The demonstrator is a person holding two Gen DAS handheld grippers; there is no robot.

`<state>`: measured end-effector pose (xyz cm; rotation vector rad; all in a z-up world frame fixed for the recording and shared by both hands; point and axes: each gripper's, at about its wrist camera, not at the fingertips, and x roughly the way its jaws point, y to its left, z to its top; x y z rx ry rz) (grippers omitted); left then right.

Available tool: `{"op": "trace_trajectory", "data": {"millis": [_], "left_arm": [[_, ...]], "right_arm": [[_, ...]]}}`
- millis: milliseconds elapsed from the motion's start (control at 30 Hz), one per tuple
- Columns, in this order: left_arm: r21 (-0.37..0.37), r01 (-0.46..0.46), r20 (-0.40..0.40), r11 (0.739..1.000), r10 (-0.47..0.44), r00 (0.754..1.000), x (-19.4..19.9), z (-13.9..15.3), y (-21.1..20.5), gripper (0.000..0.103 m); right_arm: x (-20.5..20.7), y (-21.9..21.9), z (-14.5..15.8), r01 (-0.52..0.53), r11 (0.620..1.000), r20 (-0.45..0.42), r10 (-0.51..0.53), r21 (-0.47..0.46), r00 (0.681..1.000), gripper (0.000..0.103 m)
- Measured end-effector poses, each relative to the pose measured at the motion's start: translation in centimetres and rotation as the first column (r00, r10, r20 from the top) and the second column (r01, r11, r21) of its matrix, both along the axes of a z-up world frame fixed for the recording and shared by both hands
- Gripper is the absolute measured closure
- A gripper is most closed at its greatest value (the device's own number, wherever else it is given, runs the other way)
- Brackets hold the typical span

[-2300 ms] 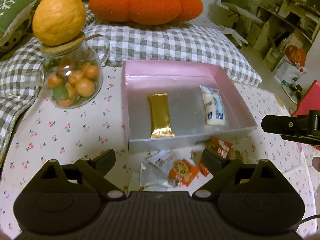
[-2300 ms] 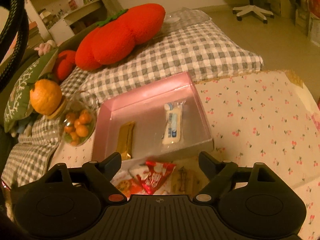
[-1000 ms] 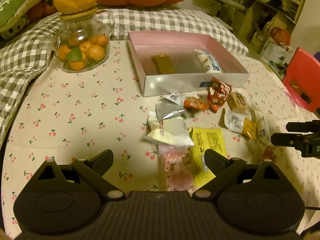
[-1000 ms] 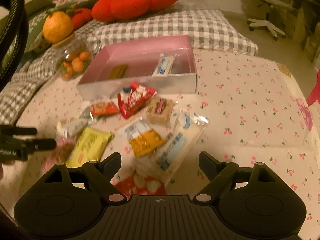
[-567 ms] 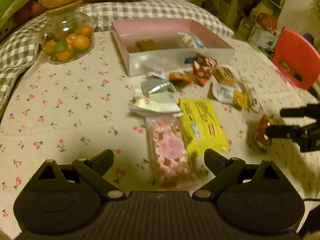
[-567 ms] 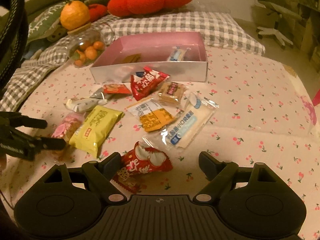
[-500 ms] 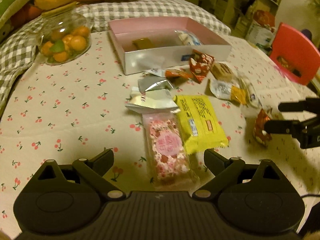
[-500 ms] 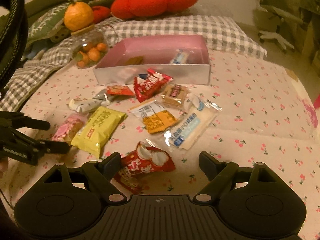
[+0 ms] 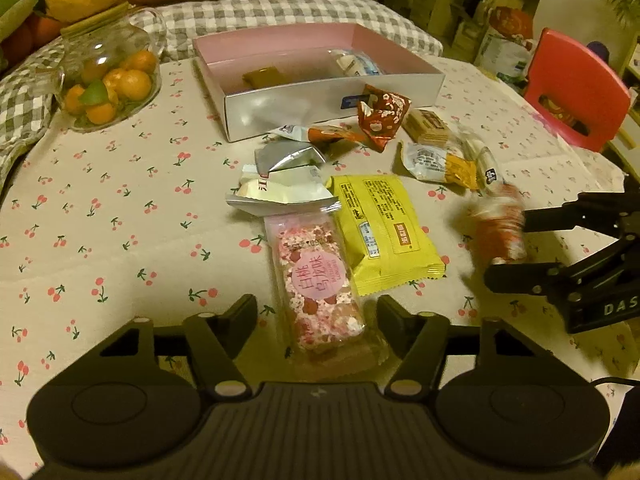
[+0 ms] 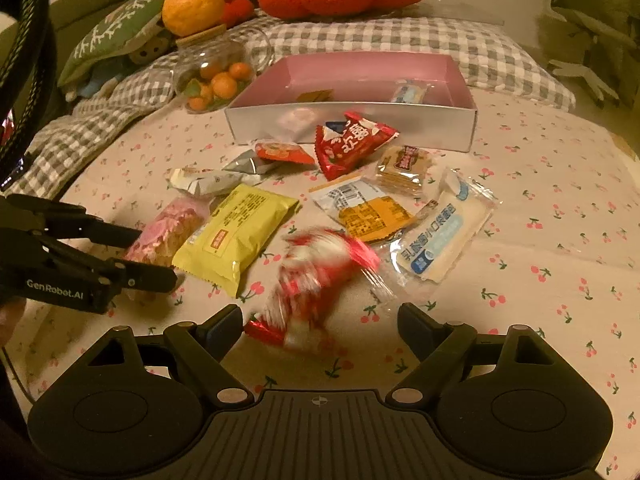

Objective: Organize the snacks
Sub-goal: 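Grasp the pink pastry with the left tool while the right tool grasps a red candy pack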

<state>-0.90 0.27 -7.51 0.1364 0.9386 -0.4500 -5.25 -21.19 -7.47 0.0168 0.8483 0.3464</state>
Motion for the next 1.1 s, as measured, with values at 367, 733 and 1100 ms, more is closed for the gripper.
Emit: {"op": "trace_trajectory", "data": {"millis": [367,733,1100], "left_arm": [[-0.044,-0.037,-0.033,0.998,0.035,0.999,0.4,0.2,0.7,0.069],[-0.051,-0.071,-0.05,0.996,0.068,0.996,0.6,0.5,1.0,0.073],[-0.084,-0.105,-0.053,0.991,0.101,0.993,0.7,1.8,1.8,0.074]], "right_arm": [[0.0,0.3,0.2,-0.011,1.0,0.038,0.011,0.003,0.999,0.021],[0.3,0.8,0.2,-0.031,1.0,0.045,0.031,0.001,0.999,0.078],[0.2,0.6,1.5,-0.031,0.999,0.082,0.028,0.032,0.996,0.089]]}}
